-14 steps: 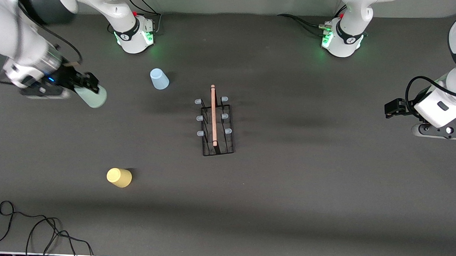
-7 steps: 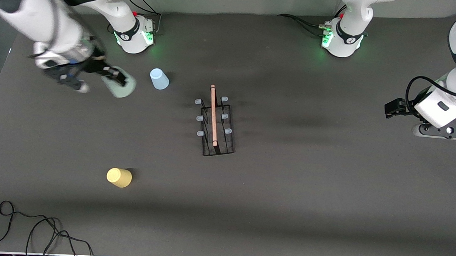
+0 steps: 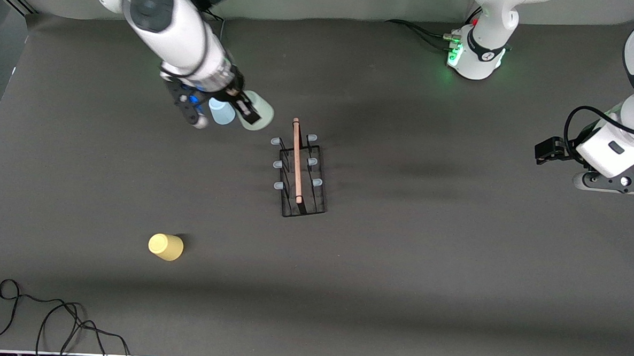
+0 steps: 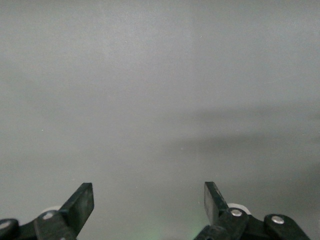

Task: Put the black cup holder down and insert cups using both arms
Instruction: 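Lift the green cup and carry it over the rack with the right gripper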

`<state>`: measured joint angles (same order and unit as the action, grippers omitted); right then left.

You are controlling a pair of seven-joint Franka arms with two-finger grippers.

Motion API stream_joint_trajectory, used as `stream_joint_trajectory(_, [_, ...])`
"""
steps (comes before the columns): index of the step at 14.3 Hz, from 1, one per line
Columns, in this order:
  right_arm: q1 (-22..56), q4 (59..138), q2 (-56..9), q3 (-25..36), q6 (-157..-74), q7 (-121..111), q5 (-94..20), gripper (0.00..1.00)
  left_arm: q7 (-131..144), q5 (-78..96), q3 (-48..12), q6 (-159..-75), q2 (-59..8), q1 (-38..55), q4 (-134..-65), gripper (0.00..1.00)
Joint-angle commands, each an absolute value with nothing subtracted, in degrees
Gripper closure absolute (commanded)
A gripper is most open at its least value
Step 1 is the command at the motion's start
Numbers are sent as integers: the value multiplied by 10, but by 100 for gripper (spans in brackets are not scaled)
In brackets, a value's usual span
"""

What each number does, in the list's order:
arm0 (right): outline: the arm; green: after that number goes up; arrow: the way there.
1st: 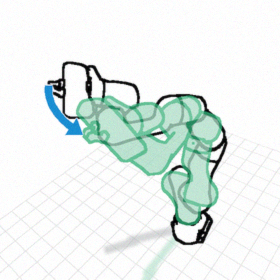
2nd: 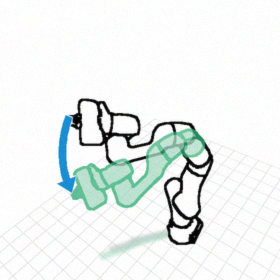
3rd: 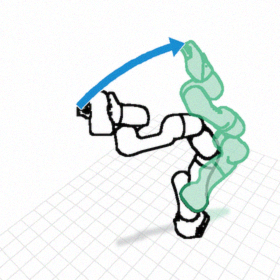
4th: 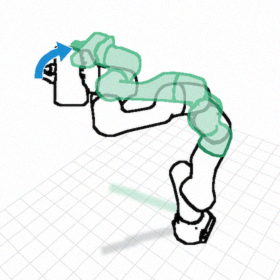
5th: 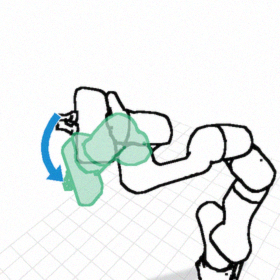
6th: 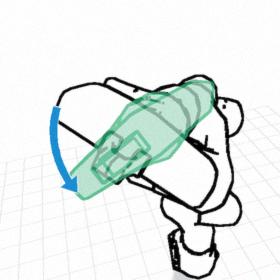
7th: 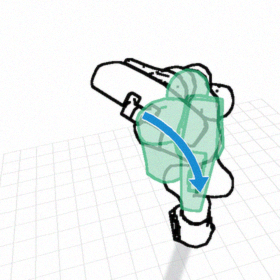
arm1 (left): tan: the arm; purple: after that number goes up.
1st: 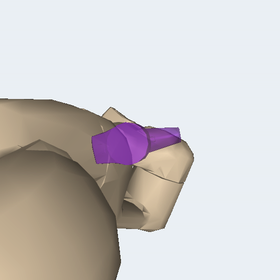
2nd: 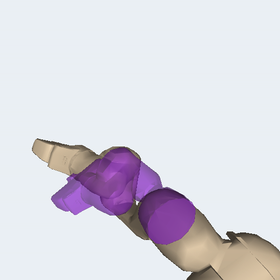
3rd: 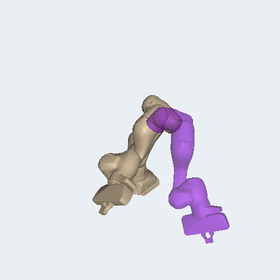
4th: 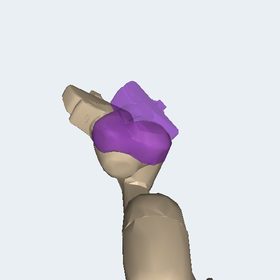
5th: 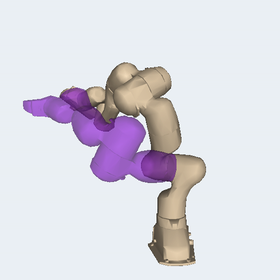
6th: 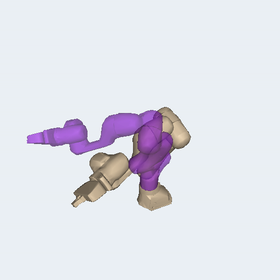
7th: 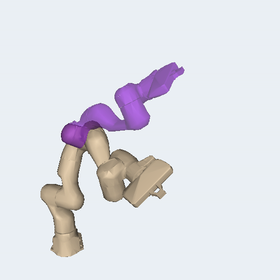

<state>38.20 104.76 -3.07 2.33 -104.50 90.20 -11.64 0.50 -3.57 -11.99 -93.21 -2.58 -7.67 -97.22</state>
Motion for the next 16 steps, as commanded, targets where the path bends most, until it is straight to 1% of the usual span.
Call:
stream_joint_trajectory(1, [397,1033,-80,31,-1068,934,-122,100,-5,-30,-118,-942,-8,-78,-991,1])
stream_joint_trajectory(4, [401,1038,-114,31,-1087,940,-122,100,-5,-31,-118,-941,-8,-78,-991,1])
stream_joint_trajectory(8, [408,1097,-108,31,-1134,940,-121,100,-5,-30,-118,-941,-8,-78,-991,1])
stream_joint_trajectory(13, [423,1160,-123,30,-1223,940,-122,100,-5,-30,-118,-940,-8,-78,-991,1])
stream_joint_trajectory(16, [430,1174,-136,30,-1251,941,-123,100,-5,-30,-118,-940,-8,-78,-991,1])
